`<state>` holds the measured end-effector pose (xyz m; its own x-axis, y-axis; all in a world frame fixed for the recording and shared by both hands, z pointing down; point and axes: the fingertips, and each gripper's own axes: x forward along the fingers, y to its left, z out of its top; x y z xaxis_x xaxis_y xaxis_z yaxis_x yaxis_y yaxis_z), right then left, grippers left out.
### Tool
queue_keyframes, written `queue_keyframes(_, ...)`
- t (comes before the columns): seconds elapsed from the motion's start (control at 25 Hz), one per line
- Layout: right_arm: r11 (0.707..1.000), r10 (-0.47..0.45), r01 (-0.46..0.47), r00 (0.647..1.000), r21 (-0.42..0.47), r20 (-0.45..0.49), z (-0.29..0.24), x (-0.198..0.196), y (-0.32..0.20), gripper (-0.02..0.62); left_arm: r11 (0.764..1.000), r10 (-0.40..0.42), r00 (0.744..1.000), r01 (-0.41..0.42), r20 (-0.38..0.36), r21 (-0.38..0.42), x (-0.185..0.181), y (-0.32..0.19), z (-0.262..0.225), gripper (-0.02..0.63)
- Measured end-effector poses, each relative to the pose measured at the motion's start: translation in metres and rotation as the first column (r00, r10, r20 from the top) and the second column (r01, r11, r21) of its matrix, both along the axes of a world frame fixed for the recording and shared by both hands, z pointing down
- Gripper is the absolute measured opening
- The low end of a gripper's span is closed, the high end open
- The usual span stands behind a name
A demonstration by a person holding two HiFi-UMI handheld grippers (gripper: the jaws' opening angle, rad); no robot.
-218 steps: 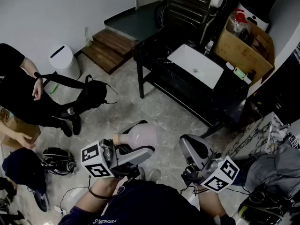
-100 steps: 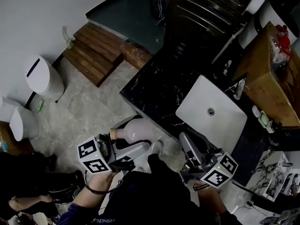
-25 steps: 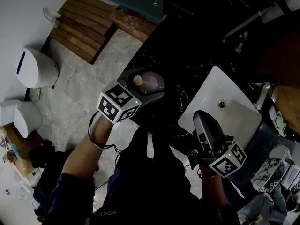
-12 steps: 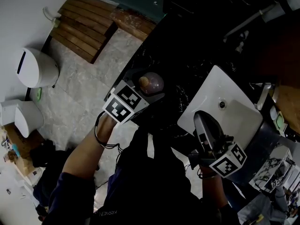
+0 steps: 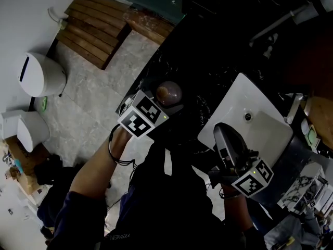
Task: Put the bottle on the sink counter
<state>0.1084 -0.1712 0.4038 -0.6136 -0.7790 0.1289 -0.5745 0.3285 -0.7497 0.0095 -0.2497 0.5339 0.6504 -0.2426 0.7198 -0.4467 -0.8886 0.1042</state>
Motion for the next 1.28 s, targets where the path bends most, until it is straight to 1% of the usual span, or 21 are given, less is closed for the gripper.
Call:
queue_keyframes(0.4,1.000,-0.003,0.003,1.000,-0.002,0.007,0.002,0.003,-0.004,0.026,1.000,0.013,0.999,-0.013,0.045,0.003,0.000,0.001,0.009,0.390)
queue_keyframes(1.28,1.000,-0.016,0.016,1.000,-0.005,0.011,0.003,0.006,-0.012,0.026,0.997,0.033,0.996,-0.038,0.085,0.064,0.008,-0.001,0.011,0.390)
